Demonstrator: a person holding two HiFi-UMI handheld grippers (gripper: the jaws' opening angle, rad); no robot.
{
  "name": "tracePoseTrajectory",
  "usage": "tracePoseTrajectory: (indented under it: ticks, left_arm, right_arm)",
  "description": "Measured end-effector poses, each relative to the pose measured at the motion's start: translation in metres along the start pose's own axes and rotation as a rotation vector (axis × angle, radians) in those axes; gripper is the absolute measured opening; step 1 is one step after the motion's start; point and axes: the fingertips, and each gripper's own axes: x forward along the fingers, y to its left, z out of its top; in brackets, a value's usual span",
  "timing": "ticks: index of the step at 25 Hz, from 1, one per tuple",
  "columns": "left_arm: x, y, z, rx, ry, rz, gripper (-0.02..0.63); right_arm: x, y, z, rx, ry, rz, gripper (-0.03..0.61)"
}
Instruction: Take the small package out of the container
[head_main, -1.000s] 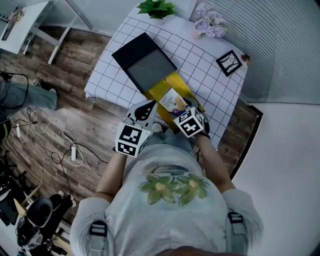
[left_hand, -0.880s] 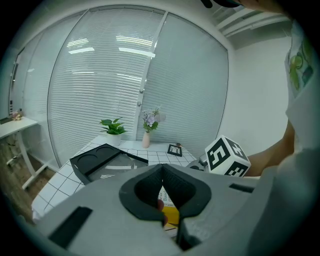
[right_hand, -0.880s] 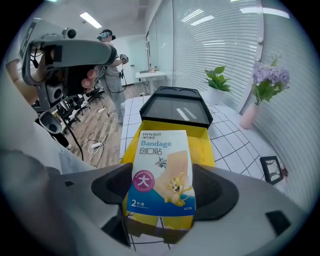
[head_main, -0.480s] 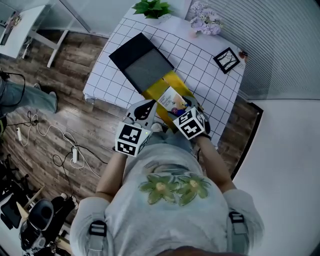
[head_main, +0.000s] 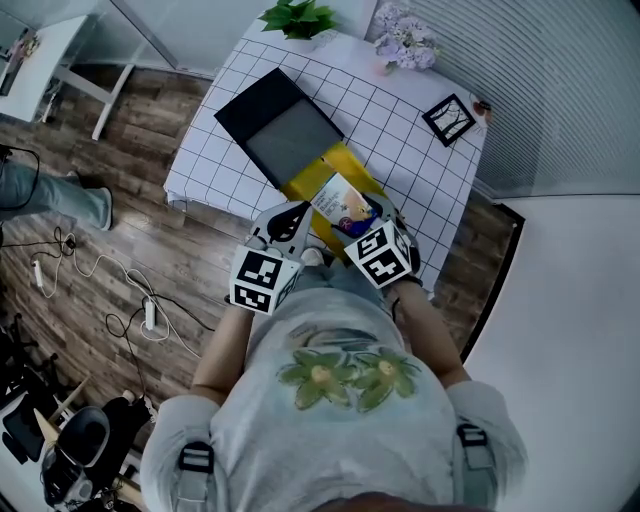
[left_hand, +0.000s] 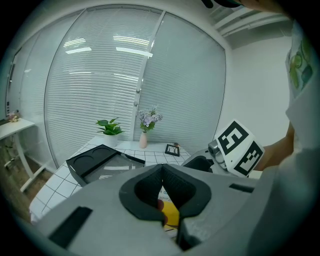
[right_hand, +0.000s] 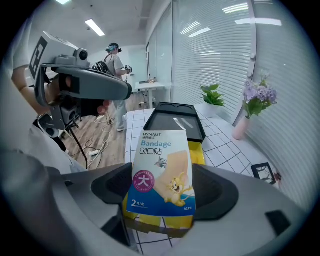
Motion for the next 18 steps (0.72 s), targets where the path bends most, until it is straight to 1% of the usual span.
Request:
tracePoseTrajectory:
  ticks: [14, 18]
  left_arm:
    - [0.002, 0.0, -0.002, -0.002, 0.012, 0.007, 0.006]
    - [0.003, -0.001, -0.003, 0.003, 0.016, 0.005, 0.006]
  right_arm:
    - [-0.021, 0.0, 0.005, 0.035, -0.028, -0.005, 0.353]
    - [-0.028, -0.001, 0.011, 0.04, -0.047, -0.018, 0.352]
